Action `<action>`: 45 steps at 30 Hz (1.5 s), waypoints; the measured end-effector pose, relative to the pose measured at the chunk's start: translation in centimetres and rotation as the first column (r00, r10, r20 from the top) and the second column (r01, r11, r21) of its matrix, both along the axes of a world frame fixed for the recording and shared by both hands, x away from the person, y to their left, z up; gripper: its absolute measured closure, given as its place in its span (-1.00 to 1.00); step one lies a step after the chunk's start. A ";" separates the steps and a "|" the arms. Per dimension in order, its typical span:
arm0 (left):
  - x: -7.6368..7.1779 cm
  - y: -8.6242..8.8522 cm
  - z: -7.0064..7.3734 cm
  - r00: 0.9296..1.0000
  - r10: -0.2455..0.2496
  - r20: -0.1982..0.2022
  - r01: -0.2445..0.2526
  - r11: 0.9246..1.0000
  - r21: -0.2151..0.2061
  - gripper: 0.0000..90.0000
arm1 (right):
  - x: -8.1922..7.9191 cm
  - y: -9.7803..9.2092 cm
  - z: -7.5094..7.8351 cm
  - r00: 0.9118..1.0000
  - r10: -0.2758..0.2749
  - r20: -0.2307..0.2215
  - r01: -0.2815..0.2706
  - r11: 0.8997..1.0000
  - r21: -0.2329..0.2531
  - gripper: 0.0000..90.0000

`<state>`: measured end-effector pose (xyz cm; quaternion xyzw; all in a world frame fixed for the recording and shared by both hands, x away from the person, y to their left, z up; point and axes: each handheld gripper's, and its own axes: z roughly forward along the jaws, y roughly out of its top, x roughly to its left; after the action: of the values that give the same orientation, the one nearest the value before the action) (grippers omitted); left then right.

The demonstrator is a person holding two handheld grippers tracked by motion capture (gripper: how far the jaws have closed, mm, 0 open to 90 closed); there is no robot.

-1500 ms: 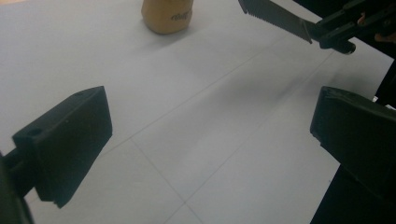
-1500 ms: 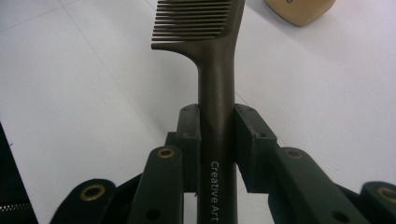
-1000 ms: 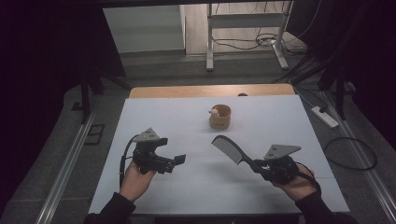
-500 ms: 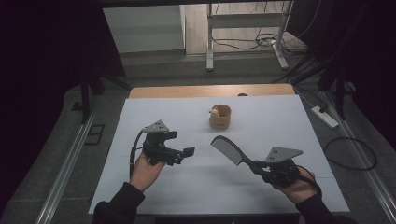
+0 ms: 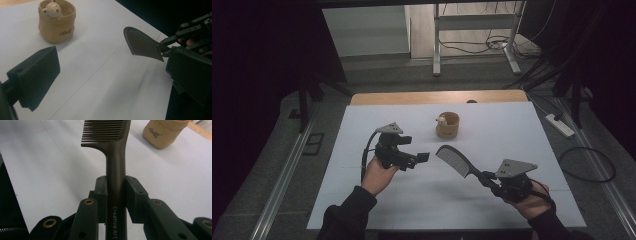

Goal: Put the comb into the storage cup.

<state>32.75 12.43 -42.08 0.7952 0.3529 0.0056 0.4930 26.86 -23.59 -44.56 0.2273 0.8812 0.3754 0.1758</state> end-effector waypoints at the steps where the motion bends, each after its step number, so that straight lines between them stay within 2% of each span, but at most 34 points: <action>1: 0.2 -0.1 0.0 1.000 -0.005 -0.002 0.005 1.000 0.000 -1.00 | 0.0 0.0 0.0 1.000 0.001 0.002 -0.001 1.000 0.002 0.61; 9: 1.1 -1.0 0.2 1.000 -0.026 -0.014 0.026 0.999 -0.025 -1.00 | -0.1 0.2 0.1 1.000 0.009 0.017 -0.010 1.000 0.008 0.61; 12: 1.1 -1.2 -0.1 0.999 -0.035 -0.027 0.033 0.998 -0.049 -1.00 | -0.2 0.3 0.0 0.999 0.017 0.027 -0.017 1.000 0.006 0.61; 26: 1.1 -1.7 -0.6 0.998 -0.056 -0.042 0.053 0.996 -0.073 -1.00 | -0.7 1.0 -0.1 0.997 0.049 0.056 -0.050 0.999 0.018 0.61; 30: 1.1 -1.9 -0.7 0.997 -0.065 -0.051 0.060 0.994 -0.093 -1.00 | -0.8 1.2 -0.1 0.996 0.061 0.063 -0.062 0.998 0.026 0.61; 36: 1.1 -2.2 -0.8 0.994 -0.087 -0.069 0.077 0.989 -0.127 -1.00 | -1.0 1.5 -0.1 0.994 0.079 0.075 -0.081 0.996 0.035 0.61; 41: 1.0 -2.6 -0.8 0.992 -0.104 -0.078 0.093 0.987 -0.133 -1.00 | -1.2 1.8 -0.1 0.992 0.088 0.085 -0.092 0.995 0.040 0.61; 45: 0.9 -3.1 -0.7 0.987 -0.128 -0.097 0.114 0.984 -0.140 -1.00 | -1.3 1.9 0.0 0.990 0.099 0.100 -0.104 0.993 0.047 0.61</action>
<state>33.66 9.37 -42.80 0.7796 0.3292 -0.0902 0.5251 25.53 -21.66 -44.55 0.1680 0.8719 0.4173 0.1933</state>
